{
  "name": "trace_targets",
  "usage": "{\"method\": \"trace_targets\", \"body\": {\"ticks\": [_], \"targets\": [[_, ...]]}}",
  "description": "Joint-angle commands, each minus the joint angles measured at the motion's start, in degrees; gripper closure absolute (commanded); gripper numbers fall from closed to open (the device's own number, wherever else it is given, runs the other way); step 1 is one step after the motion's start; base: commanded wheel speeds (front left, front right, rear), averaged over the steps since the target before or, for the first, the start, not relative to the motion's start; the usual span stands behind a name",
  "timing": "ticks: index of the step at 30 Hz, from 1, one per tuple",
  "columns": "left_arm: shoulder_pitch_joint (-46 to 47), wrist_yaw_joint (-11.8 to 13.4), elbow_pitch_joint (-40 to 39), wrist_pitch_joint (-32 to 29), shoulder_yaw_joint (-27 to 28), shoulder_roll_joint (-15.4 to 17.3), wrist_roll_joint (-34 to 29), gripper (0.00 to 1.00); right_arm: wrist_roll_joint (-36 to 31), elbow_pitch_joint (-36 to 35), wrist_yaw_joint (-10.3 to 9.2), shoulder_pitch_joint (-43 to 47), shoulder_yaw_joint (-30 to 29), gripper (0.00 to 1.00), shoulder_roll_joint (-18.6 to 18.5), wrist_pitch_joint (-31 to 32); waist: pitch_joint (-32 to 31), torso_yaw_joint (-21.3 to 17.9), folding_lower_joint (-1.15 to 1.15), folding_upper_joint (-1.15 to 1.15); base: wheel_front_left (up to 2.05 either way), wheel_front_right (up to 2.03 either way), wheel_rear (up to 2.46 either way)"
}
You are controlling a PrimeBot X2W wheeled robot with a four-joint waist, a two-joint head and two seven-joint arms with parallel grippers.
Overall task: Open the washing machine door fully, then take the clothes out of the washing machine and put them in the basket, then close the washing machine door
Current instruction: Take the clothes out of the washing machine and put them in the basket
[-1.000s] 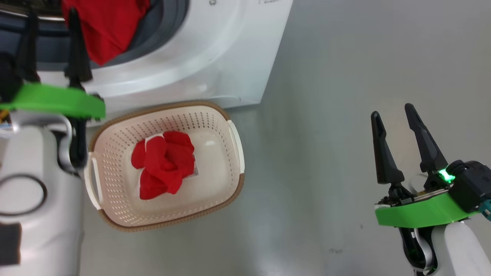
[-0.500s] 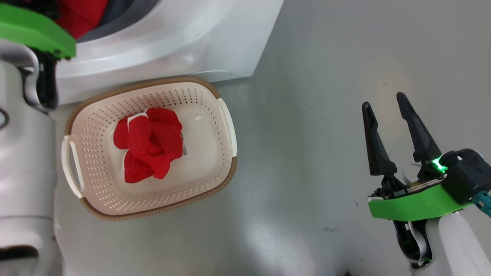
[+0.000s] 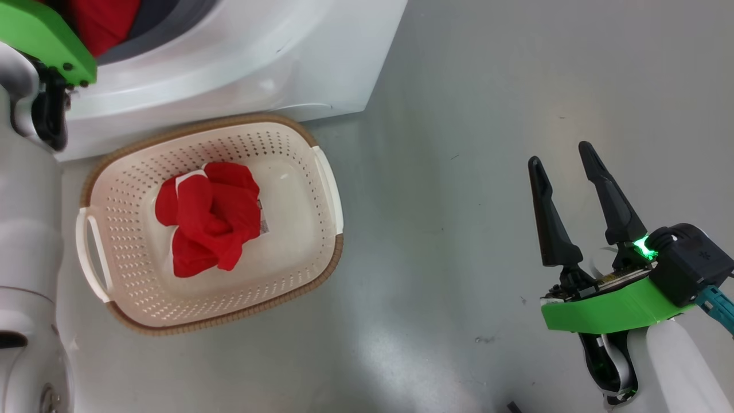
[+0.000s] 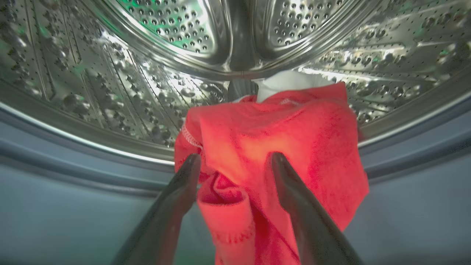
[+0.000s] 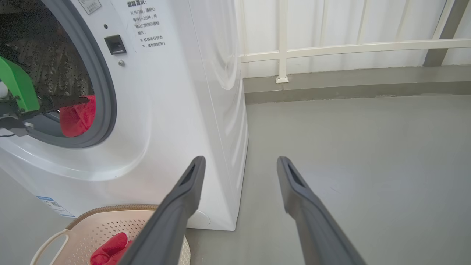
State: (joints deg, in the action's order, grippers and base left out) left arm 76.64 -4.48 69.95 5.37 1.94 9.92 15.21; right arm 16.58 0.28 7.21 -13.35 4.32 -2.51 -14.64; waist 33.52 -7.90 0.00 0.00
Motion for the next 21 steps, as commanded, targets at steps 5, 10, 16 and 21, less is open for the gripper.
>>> {"method": "trace_targets", "body": {"ticks": [5, 10, 16, 21], "targets": [[1.39, -0.51, 2.13, -5.25, -0.29, 2.5, 0.93, 0.0, 1.14, -1.23, 0.28, 0.76, 1.85, 0.0, -0.37, -0.36, -0.05, -1.42, 0.0, 0.0, 0.0, 0.0, 0.0], [1.19, -0.76, 2.92, -7.18, -0.41, 3.2, 1.52, 0.0, 1.82, -1.46, 0.28, 0.64, 2.56, 0.0, -0.37, -0.36, 0.49, -2.63, 0.0, 0.0, 0.0, 0.0, 0.0], [1.31, -0.9, 3.29, -7.79, -1.28, 3.93, 1.41, 0.0, 2.39, -1.48, 0.28, 0.28, 2.91, 0.0, -0.37, -0.36, 1.49, -3.54, 0.0, 0.0, 0.0, 0.0, 0.0], [1.68, -1.03, 3.36, -6.04, -2.39, 4.11, 0.89, 1.0, 2.57, -1.34, 0.28, 0.02, 2.9, 0.0, -0.37, -0.36, 1.85, -3.45, 0.0, 0.0, 0.0, 0.0, 0.0]]}}
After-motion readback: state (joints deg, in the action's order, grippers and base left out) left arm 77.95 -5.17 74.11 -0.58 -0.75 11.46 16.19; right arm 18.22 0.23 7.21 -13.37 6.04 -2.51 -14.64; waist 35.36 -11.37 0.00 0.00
